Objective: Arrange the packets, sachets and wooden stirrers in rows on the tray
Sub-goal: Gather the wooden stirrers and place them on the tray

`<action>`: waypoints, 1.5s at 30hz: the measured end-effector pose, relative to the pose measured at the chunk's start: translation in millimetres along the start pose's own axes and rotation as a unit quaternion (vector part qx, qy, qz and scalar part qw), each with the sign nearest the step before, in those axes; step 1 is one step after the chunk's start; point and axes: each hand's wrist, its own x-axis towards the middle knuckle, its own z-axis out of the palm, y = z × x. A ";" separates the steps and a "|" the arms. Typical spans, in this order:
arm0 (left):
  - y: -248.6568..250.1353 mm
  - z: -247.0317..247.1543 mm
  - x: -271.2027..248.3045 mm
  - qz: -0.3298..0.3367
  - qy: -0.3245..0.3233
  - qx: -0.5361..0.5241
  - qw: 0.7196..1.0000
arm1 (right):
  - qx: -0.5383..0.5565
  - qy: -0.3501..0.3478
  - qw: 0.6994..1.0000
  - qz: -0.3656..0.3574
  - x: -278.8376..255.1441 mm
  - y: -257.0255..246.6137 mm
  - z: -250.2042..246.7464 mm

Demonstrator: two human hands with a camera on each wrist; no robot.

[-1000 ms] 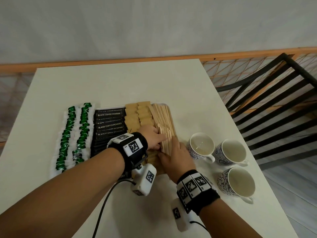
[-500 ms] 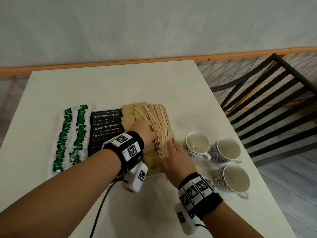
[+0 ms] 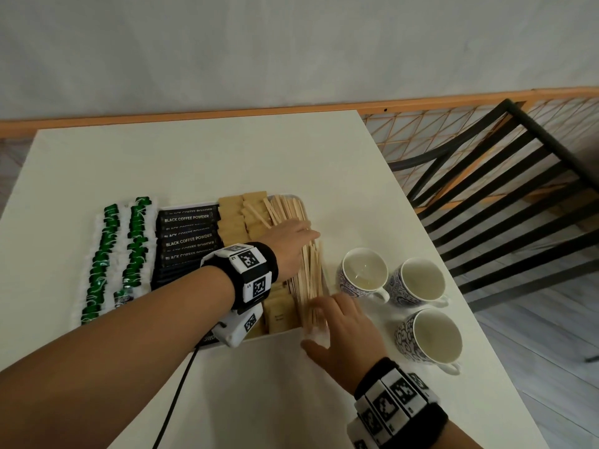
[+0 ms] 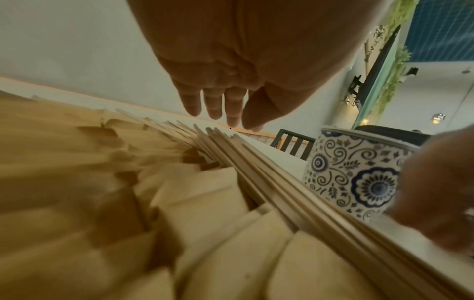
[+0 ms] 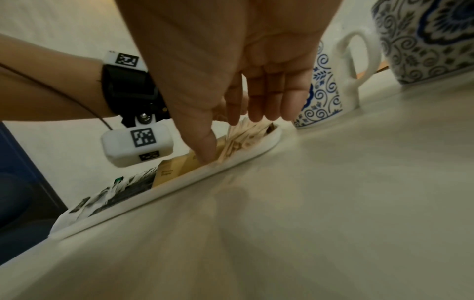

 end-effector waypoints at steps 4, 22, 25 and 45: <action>7.6 -3.1 10.0 0.015 -0.056 0.069 0.996 | -0.005 -0.037 0.999 -0.002 -5.4 1.3 3.6; 16.2 -6.7 26.1 0.041 -0.095 0.129 0.986 | 0.055 0.104 0.993 -0.007 11.8 12.5 16.8; 14.0 -5.9 25.8 0.039 -0.090 0.127 0.987 | 0.068 0.117 0.991 -0.018 11.8 13.5 14.4; 6.9 -1.3 26.6 0.034 -0.064 0.111 0.991 | 0.109 0.137 0.985 0.001 6.9 26.5 16.7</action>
